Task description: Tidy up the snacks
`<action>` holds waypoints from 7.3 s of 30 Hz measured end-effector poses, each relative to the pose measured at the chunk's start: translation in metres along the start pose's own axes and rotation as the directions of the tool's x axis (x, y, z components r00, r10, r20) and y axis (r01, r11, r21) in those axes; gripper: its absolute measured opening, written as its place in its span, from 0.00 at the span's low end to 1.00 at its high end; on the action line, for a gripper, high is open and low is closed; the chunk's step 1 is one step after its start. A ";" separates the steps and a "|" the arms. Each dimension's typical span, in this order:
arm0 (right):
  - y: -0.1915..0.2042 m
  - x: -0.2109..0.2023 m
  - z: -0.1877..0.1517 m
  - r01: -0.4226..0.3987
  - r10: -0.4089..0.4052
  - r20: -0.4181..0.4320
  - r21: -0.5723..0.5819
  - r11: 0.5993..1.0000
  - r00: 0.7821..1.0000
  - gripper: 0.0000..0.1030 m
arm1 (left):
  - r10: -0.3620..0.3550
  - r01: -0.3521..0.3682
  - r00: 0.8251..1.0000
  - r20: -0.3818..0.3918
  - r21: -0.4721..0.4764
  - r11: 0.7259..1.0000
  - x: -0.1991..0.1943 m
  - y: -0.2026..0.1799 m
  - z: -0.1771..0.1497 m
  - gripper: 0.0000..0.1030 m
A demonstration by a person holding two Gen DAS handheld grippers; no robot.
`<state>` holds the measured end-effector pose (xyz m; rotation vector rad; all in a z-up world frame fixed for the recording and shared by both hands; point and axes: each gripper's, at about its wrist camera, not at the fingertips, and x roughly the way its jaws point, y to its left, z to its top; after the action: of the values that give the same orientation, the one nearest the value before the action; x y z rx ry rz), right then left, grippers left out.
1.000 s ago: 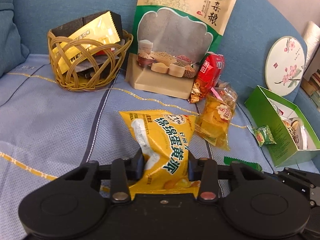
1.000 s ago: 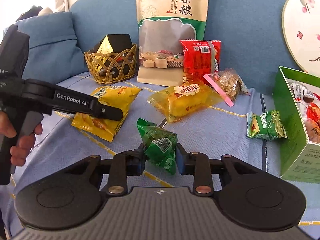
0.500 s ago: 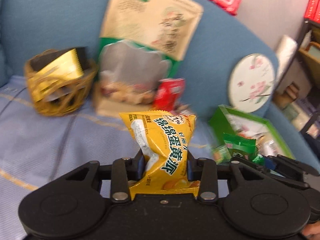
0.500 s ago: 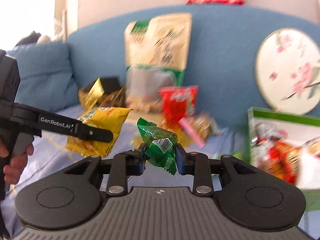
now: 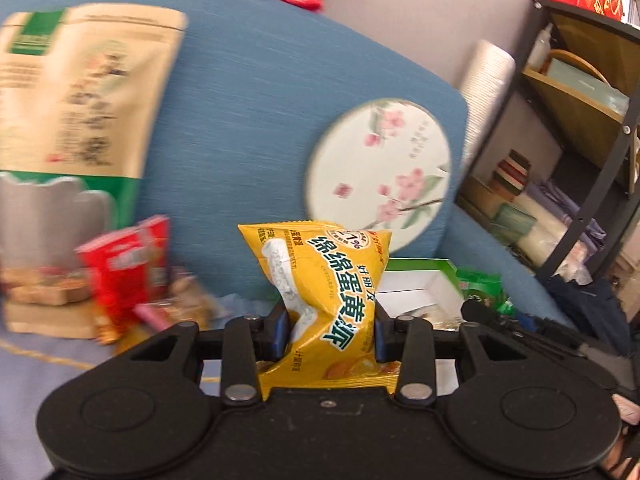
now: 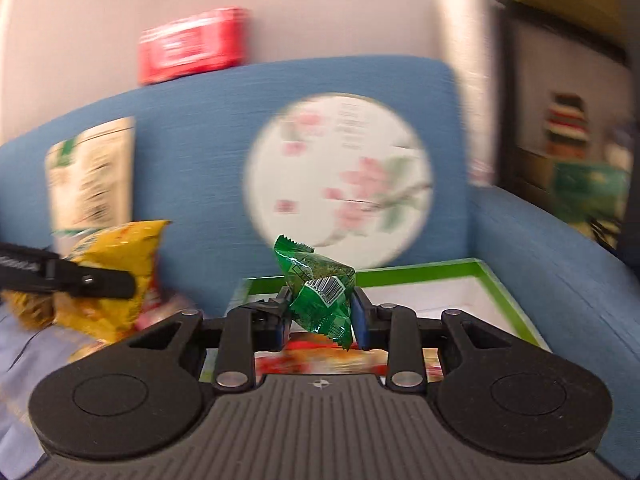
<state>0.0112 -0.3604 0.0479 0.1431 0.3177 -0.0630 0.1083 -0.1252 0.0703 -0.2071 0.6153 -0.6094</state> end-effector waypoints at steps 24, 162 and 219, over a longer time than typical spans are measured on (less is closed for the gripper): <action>-0.076 0.055 -0.026 0.183 -0.182 -0.034 0.041 0.982 0.983 1.00 | -0.014 0.015 0.999 -0.039 0.033 0.999 0.119 -0.054 -0.002 1.00; 0.033 0.023 -0.033 -0.117 0.111 -0.116 -0.044 0.992 0.987 0.66 | -0.014 0.004 0.994 -0.111 -0.087 0.996 0.018 0.040 -0.046 1.00; 0.143 0.011 -0.080 -0.451 0.392 -0.288 -0.181 0.874 0.874 1.00 | 0.221 -0.235 0.970 -0.103 -0.163 0.958 -0.068 0.132 -0.110 0.85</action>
<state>0.0088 -0.2078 -0.0120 -0.0272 0.5311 0.4364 0.0606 0.0204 -0.0326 -0.2714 0.7630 -0.3417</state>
